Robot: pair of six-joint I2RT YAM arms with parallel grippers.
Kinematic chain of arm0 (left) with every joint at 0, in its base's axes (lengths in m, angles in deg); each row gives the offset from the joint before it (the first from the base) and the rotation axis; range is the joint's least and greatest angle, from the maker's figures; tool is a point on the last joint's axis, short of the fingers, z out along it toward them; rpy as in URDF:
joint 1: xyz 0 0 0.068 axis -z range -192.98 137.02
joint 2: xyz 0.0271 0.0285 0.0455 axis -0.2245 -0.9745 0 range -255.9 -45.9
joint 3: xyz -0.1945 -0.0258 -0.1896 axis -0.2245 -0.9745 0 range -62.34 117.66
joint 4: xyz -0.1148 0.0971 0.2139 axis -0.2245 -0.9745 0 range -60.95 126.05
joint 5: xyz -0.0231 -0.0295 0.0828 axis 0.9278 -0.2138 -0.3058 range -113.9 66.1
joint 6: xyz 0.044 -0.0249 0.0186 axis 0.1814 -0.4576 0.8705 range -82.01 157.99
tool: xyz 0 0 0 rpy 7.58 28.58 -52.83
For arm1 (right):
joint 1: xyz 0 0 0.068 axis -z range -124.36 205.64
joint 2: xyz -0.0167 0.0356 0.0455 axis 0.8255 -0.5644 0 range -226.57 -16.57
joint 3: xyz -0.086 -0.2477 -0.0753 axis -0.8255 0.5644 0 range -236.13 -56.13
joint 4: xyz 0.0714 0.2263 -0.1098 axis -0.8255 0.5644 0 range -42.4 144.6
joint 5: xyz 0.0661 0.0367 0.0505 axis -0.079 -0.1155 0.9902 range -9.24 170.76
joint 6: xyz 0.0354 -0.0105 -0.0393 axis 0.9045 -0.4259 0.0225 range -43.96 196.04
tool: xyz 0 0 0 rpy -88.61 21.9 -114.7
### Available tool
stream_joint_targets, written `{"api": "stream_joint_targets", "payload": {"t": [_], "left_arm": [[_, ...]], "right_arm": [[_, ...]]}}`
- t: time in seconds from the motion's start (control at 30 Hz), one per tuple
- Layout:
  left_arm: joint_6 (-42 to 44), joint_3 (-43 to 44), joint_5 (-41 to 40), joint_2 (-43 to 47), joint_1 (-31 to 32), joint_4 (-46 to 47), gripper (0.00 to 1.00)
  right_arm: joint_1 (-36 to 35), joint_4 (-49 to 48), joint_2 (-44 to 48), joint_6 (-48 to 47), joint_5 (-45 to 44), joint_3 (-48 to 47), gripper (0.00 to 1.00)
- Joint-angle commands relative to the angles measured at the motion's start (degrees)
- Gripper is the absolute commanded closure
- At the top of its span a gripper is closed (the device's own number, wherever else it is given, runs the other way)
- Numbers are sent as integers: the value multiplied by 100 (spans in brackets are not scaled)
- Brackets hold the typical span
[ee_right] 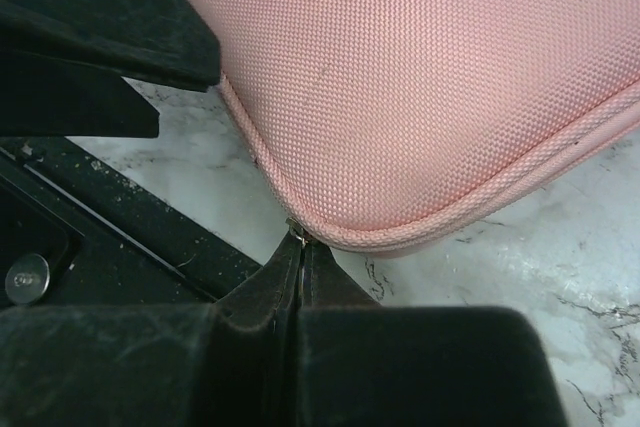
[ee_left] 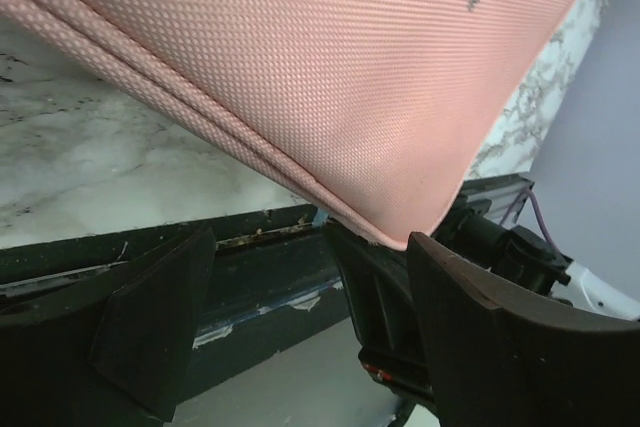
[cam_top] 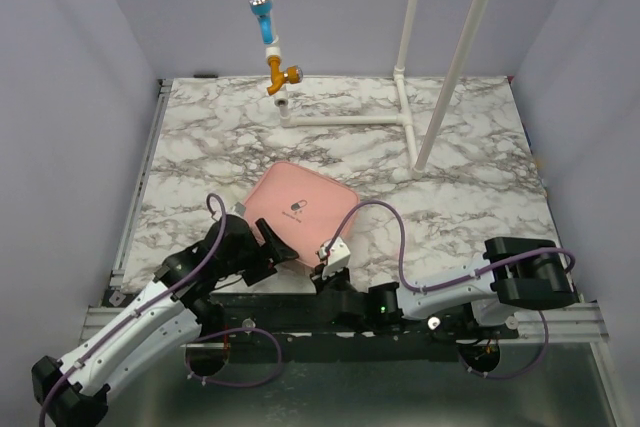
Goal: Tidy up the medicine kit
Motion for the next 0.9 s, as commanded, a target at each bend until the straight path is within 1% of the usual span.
{"api": "stream_joint_targets", "payload": {"t": [0.0, 0.17, 0.3, 0.37, 0.43, 0.5, 0.6, 0.7, 0.73, 0.87], "left_arm": [[-238, -31, -304, -362, -42, 214, 21], [-193, -46, -246, -790, -278, 582, 22], [-79, -60, -134, -992, -512, 803, 31], [-32, -103, -32, -1047, -638, 897, 38], [10, -160, 60, -1070, -737, 1005, 47], [53, -207, 113, -1088, -824, 1089, 59], [117, -263, 197, -1123, -904, 1172, 80], [138, -334, 251, -1096, -950, 1247, 96], [151, -351, 260, -1070, -967, 1255, 100], [244, -368, 228, -965, -1033, 1200, 100]], "right_arm": [[-37, -532, -18, -132, 44, -28, 99], [-53, -636, -23, -67, 98, 103, 99], [-61, -700, -45, -34, 126, 150, 99], [-80, -713, -48, -18, 102, 177, 99], [-89, -718, -56, -9, 88, 190, 99], [-93, -717, -83, -1, 79, 195, 99], [-93, -704, -130, 59, 79, 202, 99], [-93, -545, -154, 178, 44, 181, 99], [-94, -429, -158, 261, 6, 166, 99], [-93, 53, -68, 576, -134, 185, 99]]}}
